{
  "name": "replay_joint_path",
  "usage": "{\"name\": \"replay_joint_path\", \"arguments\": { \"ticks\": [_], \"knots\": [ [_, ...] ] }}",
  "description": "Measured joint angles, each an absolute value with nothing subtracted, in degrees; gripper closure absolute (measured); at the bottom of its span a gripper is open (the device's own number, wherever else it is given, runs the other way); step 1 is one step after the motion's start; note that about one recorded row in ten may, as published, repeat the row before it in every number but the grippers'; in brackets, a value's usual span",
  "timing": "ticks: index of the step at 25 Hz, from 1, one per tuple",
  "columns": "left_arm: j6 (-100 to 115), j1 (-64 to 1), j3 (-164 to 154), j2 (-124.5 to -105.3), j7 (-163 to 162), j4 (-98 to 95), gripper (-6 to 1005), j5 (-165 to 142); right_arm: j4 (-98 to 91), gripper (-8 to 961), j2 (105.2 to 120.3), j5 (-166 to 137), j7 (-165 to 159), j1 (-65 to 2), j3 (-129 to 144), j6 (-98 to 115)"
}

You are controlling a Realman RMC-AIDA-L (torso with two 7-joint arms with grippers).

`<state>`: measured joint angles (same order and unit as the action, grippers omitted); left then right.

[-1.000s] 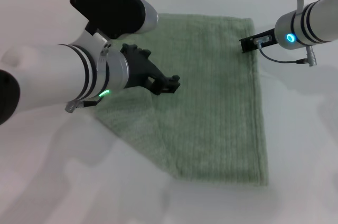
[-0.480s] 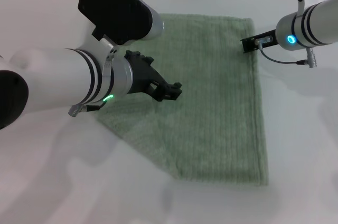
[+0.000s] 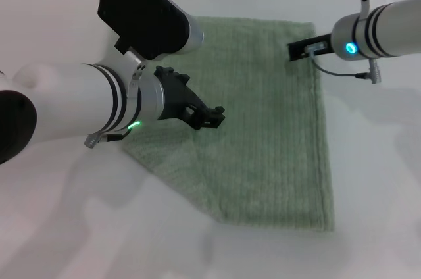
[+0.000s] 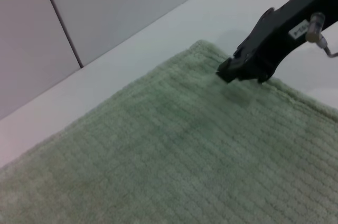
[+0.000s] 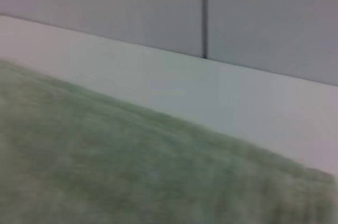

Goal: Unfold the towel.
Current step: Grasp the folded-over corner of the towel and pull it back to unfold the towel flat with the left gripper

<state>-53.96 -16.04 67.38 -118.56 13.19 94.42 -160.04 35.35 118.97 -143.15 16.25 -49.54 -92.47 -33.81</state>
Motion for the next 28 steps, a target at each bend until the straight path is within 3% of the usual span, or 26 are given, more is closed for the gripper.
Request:
{"name": "replay_joint_path", "arguments": {
  "ticks": [28],
  "knots": [
    [-55.3,-17.7,66.9,-118.47,13.1,93.7,203,-160.5,32.4,954,118.91,-140.6,18.0,-50.3,-91.8,-33.3]
  ]
}}
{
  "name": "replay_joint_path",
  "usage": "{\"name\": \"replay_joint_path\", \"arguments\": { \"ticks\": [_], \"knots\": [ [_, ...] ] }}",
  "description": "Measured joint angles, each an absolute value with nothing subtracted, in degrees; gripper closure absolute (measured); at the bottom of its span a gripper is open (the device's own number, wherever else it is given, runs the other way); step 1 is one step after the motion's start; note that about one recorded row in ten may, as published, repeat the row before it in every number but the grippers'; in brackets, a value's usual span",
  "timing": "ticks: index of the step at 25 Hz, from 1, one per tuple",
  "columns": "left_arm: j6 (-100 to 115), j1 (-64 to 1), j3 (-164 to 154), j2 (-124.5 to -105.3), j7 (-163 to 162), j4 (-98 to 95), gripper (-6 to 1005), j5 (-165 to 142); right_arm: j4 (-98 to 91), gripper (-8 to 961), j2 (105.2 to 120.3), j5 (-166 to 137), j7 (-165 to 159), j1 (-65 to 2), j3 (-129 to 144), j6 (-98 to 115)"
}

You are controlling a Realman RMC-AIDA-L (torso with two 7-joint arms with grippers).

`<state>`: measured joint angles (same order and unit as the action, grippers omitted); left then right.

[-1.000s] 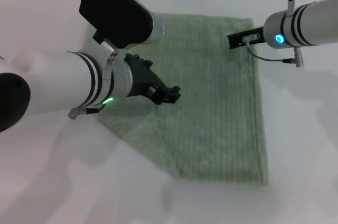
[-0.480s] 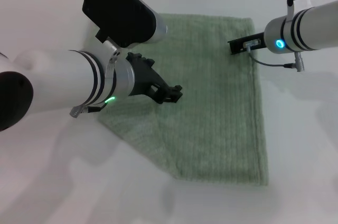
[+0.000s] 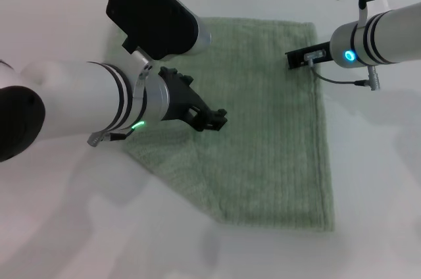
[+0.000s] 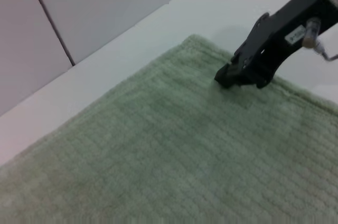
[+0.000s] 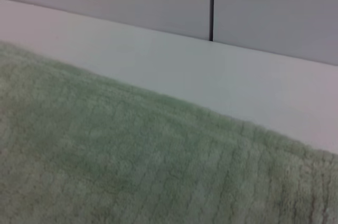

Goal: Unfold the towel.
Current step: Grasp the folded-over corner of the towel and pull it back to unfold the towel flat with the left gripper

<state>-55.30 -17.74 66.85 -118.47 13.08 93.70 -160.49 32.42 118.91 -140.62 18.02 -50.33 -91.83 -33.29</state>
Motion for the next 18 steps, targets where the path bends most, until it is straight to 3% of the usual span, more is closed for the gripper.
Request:
{"name": "replay_joint_path", "arguments": {
  "ticks": [11,18],
  "knots": [
    [-55.3,-19.7,66.9,-118.57,11.9,90.3,205,-163.2,32.5,954,118.84,-140.8,18.0,-50.5,-91.8,-33.9],
    [-50.5,-24.7,66.8,-118.65,10.9,80.5,206,-165.3,32.7,954,118.82,-140.9,18.0,-50.4,-92.0,-34.3]
  ]
}}
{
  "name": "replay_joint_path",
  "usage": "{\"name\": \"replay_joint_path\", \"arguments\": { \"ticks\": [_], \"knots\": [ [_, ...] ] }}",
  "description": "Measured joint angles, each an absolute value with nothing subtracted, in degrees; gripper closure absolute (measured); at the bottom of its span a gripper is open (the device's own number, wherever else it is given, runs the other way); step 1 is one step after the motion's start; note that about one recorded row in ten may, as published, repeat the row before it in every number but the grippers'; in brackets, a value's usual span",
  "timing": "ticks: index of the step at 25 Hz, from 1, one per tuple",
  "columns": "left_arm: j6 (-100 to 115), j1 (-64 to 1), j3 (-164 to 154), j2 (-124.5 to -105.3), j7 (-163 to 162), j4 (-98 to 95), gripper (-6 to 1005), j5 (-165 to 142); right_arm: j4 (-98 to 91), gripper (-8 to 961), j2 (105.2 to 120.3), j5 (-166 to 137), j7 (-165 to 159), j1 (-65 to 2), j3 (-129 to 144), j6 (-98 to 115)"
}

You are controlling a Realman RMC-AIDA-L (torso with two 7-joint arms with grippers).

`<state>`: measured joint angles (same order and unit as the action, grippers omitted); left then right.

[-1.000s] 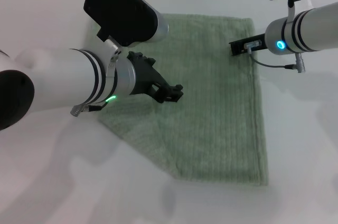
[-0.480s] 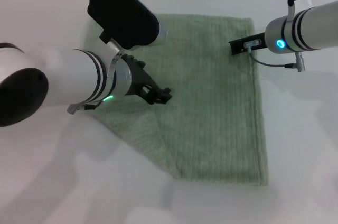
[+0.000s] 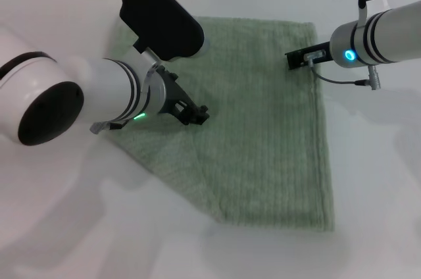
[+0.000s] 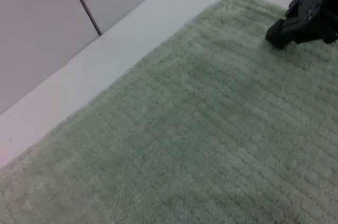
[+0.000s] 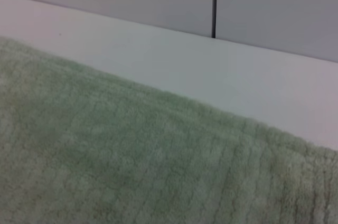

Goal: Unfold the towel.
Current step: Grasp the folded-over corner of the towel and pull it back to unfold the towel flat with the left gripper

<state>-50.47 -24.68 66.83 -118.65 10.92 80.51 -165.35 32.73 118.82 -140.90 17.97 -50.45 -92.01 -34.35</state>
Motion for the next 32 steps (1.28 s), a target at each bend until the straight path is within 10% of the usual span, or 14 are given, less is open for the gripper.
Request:
{"name": "replay_joint_path", "arguments": {
  "ticks": [32],
  "knots": [
    [-54.1,-29.4,66.9,-118.65,9.0,75.7,212,-165.4,33.5,954,118.65,-141.2,17.5,-50.7,-92.4,-34.8]
  ]
}}
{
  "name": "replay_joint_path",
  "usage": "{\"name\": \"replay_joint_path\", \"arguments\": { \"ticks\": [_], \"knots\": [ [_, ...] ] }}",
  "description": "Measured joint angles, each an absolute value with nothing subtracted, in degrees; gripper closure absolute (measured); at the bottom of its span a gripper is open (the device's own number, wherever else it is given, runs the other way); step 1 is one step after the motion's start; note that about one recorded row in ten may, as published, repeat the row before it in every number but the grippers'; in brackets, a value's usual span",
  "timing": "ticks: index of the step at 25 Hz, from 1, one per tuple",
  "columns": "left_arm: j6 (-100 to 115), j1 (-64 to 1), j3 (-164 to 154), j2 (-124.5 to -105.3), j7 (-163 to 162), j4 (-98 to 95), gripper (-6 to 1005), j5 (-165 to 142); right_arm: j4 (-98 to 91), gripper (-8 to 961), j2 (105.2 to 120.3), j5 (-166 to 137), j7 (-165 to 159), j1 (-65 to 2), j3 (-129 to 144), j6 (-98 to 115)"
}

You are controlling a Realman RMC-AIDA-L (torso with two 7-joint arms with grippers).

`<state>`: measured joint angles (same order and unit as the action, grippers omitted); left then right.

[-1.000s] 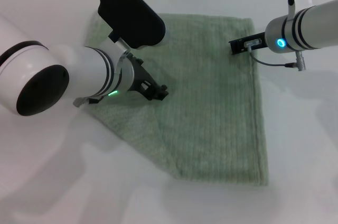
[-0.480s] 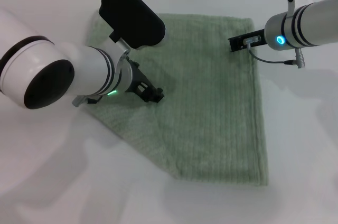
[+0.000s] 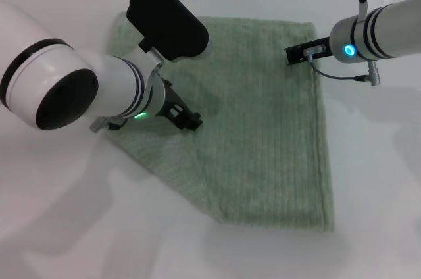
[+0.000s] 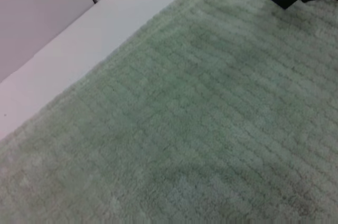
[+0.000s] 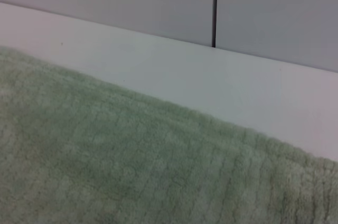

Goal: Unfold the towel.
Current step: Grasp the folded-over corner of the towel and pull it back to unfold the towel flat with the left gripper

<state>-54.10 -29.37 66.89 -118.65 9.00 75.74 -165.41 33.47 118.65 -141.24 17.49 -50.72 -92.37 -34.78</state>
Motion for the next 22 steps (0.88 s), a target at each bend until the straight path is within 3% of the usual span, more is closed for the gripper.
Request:
{"name": "replay_joint_path", "arguments": {
  "ticks": [14,22],
  "knots": [
    [-56.0,-31.5,66.8,-118.64,8.3,73.4,214,-165.4,33.3,953,118.65,-141.2,17.5,-50.6,-92.1,-34.7],
    [-58.5,-32.1,67.2,-118.56,8.1,74.0,364,-165.4,33.3,953,118.70,-141.2,17.5,-50.5,-92.0,-34.7]
  ]
}}
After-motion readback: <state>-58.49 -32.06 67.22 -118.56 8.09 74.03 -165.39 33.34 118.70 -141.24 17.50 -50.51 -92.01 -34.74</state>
